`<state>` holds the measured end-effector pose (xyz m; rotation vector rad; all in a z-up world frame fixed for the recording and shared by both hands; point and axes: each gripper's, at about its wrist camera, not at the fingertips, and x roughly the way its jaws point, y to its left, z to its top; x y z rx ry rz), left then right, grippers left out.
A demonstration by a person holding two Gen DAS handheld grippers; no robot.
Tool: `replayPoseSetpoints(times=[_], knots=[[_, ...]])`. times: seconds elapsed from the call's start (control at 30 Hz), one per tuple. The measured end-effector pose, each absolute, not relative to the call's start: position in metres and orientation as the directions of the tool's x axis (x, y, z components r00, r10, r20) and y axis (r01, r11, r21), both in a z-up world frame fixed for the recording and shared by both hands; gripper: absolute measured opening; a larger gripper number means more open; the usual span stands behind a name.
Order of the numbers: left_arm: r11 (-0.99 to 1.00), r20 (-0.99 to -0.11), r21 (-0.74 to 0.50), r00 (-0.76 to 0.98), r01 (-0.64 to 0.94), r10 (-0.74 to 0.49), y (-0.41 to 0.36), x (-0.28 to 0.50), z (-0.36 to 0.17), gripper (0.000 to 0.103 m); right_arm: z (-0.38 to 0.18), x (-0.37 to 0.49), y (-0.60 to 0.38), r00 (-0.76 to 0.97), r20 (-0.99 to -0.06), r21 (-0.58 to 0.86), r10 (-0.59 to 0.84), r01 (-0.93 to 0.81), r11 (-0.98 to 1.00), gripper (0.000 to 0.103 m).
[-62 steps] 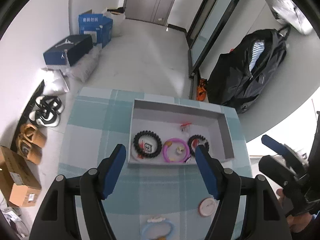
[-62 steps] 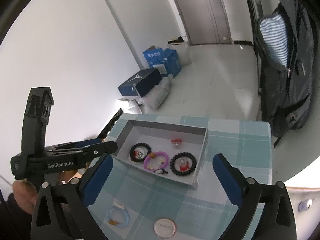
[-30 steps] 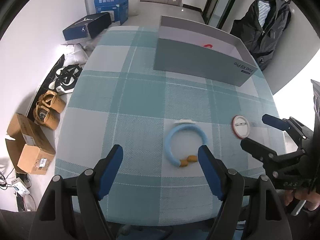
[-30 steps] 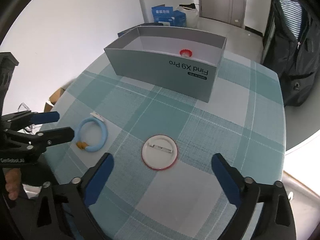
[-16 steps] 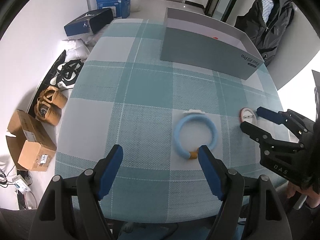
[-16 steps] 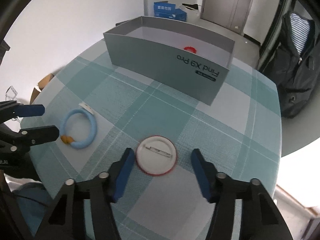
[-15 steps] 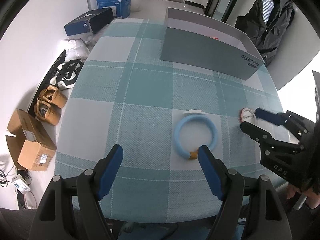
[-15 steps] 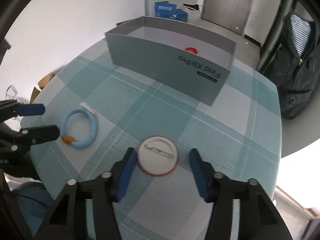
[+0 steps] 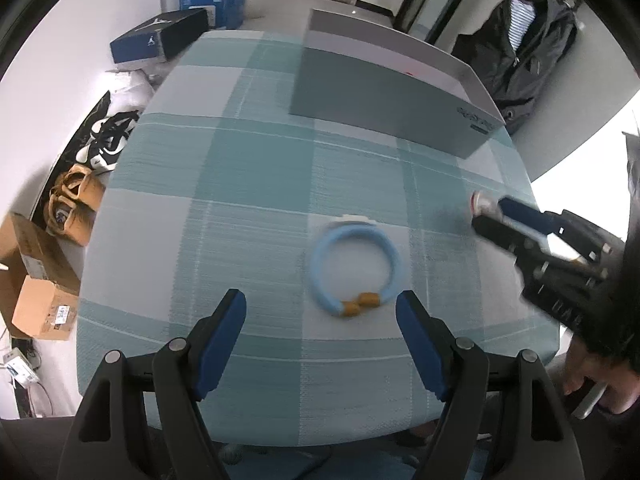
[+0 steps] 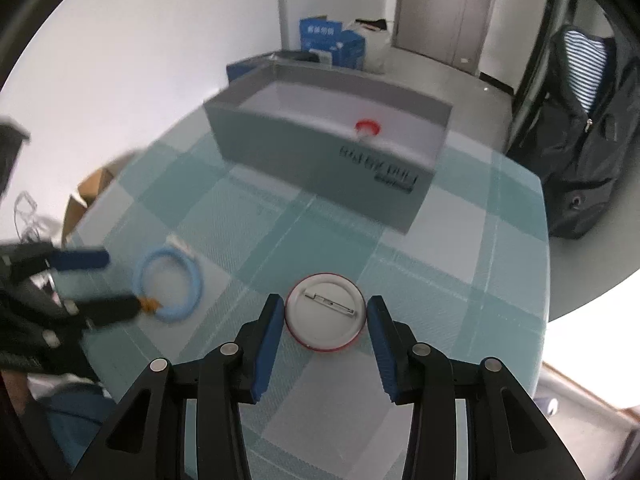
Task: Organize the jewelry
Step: 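Grasp the red-white badge with the right gripper while the left grasps the light-blue bangle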
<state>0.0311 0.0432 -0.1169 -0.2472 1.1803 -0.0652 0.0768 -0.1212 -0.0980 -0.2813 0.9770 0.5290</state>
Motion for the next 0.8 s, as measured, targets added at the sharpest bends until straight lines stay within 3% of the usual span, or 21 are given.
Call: replayPoseSetpoints(times=[0.63,0.8], knots=[[0.981,-0.916,-0.185,0.373,-0.060,-0.149,0.022,0.053,-0.121,0.074,-0.058,0.083,-0.153,0.490,-0.773,0.144,0.404,-0.485,0.863,0.042],[0.992,-0.922,-0.123,0.372,-0.024,-0.106,0.015,0.051,-0.121,0.074,-0.056,0.083,-0.158,0.491,-0.772,0.152,0.404,-0.474,0.867,0.042]])
